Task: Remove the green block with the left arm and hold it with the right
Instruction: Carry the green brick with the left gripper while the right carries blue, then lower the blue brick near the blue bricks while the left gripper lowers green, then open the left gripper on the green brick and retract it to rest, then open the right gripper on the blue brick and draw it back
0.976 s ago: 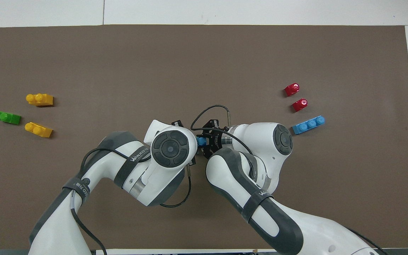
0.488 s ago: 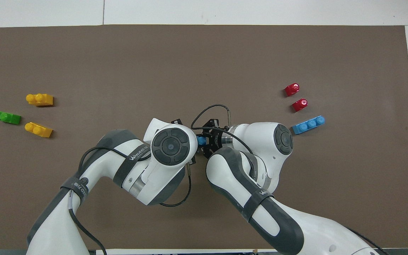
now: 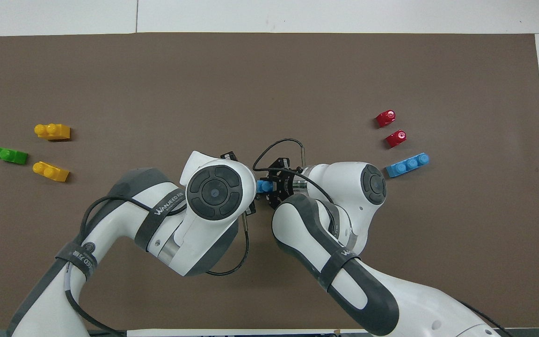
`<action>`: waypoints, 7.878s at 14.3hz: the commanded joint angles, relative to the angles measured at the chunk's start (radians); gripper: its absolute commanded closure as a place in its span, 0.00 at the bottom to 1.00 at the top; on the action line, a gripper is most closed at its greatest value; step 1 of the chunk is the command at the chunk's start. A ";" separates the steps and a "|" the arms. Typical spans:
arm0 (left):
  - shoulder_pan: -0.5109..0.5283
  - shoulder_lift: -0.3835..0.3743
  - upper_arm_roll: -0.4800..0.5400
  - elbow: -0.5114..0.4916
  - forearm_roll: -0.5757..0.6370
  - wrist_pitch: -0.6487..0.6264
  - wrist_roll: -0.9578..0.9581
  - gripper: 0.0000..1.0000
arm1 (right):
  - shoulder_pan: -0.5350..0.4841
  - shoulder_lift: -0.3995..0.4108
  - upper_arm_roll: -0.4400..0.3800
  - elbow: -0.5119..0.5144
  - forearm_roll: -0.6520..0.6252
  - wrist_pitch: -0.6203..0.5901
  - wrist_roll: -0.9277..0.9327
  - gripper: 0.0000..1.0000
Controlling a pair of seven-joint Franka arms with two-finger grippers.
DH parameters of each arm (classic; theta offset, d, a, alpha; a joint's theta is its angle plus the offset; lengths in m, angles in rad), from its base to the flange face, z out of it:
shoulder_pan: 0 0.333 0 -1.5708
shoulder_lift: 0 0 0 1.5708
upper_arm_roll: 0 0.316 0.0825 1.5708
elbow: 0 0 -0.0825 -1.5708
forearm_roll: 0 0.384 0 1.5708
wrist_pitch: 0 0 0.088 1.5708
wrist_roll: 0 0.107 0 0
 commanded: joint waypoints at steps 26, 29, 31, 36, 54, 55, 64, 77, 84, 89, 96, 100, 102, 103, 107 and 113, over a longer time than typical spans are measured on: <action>0.432 -0.171 0.004 -0.087 -0.090 -0.214 1.070 0.83 | -0.225 -0.229 -0.007 -0.038 -0.097 -0.304 0.001 1.00; 0.493 -0.185 0.004 -0.115 -0.093 -0.215 1.217 0.83 | -0.314 -0.261 -0.007 -0.039 -0.166 -0.419 -0.029 1.00; 0.528 -0.188 0.004 -0.127 -0.095 -0.212 1.296 0.84 | -0.356 -0.283 -0.007 -0.039 -0.206 -0.470 -0.039 1.00; 0.624 -0.196 0.004 -0.190 -0.144 -0.125 1.509 0.84 | -0.506 -0.312 -0.007 -0.036 -0.284 -0.608 -0.143 1.00; 0.696 -0.032 0.007 -0.268 -0.142 0.213 1.837 0.85 | -0.868 -0.353 -0.009 -0.036 -0.436 -0.826 -0.516 1.00; 0.697 -0.025 0.005 -0.270 -0.142 0.217 1.848 0.85 | -0.874 -0.352 -0.009 -0.039 -0.438 -0.823 -0.526 1.00; 0.696 0.010 0.005 -0.259 -0.142 0.246 1.899 0.76 | -0.874 -0.309 -0.004 -0.097 -0.421 -0.700 -0.644 1.00; 0.697 0.025 0.005 -0.245 -0.142 0.240 1.916 0.00 | -0.808 -0.265 -0.003 -0.169 -0.324 -0.538 -0.735 1.00; 0.696 0.002 0.005 -0.144 -0.142 0.115 1.917 0.00 | -0.808 -0.266 -0.003 -0.185 -0.323 -0.498 -0.760 1.00; 0.693 -0.015 0.007 0.037 -0.141 -0.088 1.926 0.00 | -0.818 -0.263 -0.004 -0.183 -0.323 -0.485 -0.775 1.00; 0.697 -0.044 0.008 0.229 -0.124 -0.333 2.069 0.00 | -0.834 -0.203 -0.004 -0.179 -0.298 -0.468 -0.853 1.00; 0.699 -0.117 0.009 0.229 -0.069 -0.407 2.285 0.00 | -0.848 -0.174 -0.004 -0.176 -0.272 -0.464 -0.907 1.00; 0.697 -0.145 0.009 0.241 -0.055 -0.462 2.342 0.00 | -0.850 -0.168 -0.004 -0.174 -0.272 -0.464 -0.913 1.00; 0.696 -0.163 0.007 0.244 -0.053 -0.494 2.357 0.00 | -0.850 -0.168 -0.004 -0.173 -0.272 -0.464 -0.913 1.00; 0.697 -0.219 0.004 0.249 -0.058 -0.609 2.497 0.00 | -0.845 -0.168 -0.004 -0.174 -0.271 -0.448 -0.911 1.00; 0.694 -0.231 0.004 0.291 -0.067 -0.740 2.511 0.00 | -0.833 -0.165 -0.004 -0.182 -0.271 -0.401 -0.908 0.26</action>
